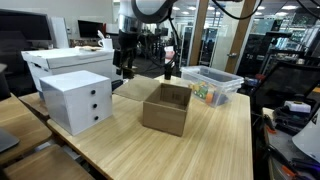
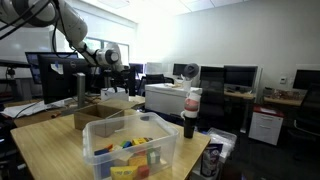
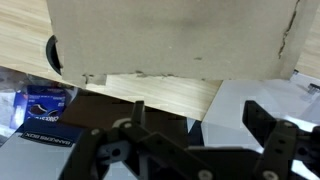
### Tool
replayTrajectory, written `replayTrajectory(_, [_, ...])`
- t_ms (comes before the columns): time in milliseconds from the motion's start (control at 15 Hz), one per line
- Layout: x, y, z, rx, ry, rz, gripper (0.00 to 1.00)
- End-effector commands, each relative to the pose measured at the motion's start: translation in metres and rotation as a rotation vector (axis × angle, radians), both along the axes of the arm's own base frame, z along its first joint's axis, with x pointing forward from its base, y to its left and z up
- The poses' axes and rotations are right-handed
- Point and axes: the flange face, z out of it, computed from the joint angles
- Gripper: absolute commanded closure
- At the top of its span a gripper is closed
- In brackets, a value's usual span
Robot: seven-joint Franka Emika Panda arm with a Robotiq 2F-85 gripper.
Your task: Close the top of the brown box
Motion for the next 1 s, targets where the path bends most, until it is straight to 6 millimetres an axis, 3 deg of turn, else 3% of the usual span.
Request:
replayTrajectory(0, [0.015,0.002,-0.007,-0.004,0.026,0.017,0.00])
replayTrajectory(933, [0.045,0.012,-0.035,-0.010,0.072,0.010,0.00])
